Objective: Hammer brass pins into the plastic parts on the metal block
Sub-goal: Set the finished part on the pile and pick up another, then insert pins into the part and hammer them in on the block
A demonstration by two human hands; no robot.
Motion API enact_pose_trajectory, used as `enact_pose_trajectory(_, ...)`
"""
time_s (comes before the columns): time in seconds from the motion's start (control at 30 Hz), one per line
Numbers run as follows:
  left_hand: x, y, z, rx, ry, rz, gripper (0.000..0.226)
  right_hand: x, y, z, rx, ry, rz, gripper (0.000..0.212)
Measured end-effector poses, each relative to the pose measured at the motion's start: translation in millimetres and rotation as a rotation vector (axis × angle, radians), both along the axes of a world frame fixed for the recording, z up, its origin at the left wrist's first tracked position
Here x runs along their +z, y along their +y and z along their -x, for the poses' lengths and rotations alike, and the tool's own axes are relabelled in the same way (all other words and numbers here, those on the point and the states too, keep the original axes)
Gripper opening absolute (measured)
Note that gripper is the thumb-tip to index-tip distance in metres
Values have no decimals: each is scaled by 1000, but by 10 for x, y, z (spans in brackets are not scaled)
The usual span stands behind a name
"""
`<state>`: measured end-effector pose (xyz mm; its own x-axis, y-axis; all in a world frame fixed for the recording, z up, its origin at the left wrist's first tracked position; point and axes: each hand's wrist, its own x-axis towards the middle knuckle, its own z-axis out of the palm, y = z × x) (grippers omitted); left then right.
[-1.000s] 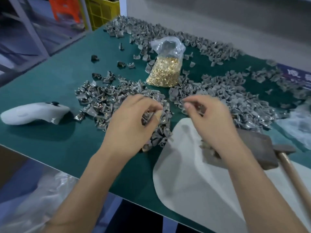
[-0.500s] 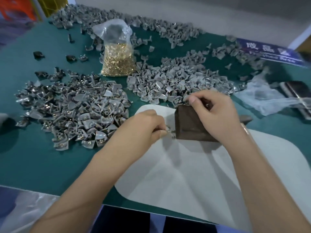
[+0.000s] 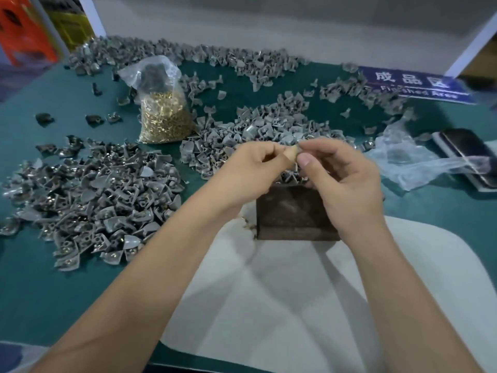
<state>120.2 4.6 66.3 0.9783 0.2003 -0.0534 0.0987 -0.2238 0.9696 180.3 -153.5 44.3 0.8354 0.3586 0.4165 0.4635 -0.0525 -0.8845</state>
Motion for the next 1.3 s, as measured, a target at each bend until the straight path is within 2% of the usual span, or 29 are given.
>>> enact_pose_trajectory(0.13, -38, 21, -118, -38, 48, 293, 26, 18, -53, -77, -1, -55, 33, 19)
enact_pose_trajectory(0.2, -33, 53, -131, -67, 28, 324, 20, 13, -48, -75, -27, -133, 61, 19)
enact_pose_trajectory(0.37, -40, 165, -108, -126, -2, 126, 23, 22, -58, -71, -105, -292, 146, 11)
enact_pose_trajectory(0.43, -91, 186, -96, -89, -55, 36, 22, 17, -79, -98, -141, -304, 200, 11)
enact_pose_trajectory(0.47, -140, 196, -91, -34, -118, -64, 20, 9, -99, -119, -167, -280, 238, 9)
enact_pose_trajectory(0.57, -258, 238, -70, 176, -256, -542, 16, -52, -202, -196, -180, -133, 404, 5)
enact_pose_trajectory(0.63, -288, 286, -78, 237, -268, -682, 17, -80, -243, -196, -137, -80, 457, 7)
enact_pose_trajectory(0.73, -303, 364, -83, 240, -299, -656, 16, -90, -244, -153, -79, -37, 432, 7)
enact_pose_trajectory(0.83, -323, 377, -63, 147, -295, -641, 13, -94, -237, -152, -69, -12, 424, 12)
enact_pose_trajectory(1.03, -307, 363, -65, -60, -254, -925, 16, -156, -135, -62, -17, -37, 499, 11)
enact_pose_trajectory(1.2, -335, 395, -64, -137, -223, -965, 27, -90, -123, -57, 56, 14, 526, 13)
enact_pose_trajectory(1.3, -335, 399, -65, -171, -213, -954, 32, -98, -123, -35, 19, 53, 558, 13)
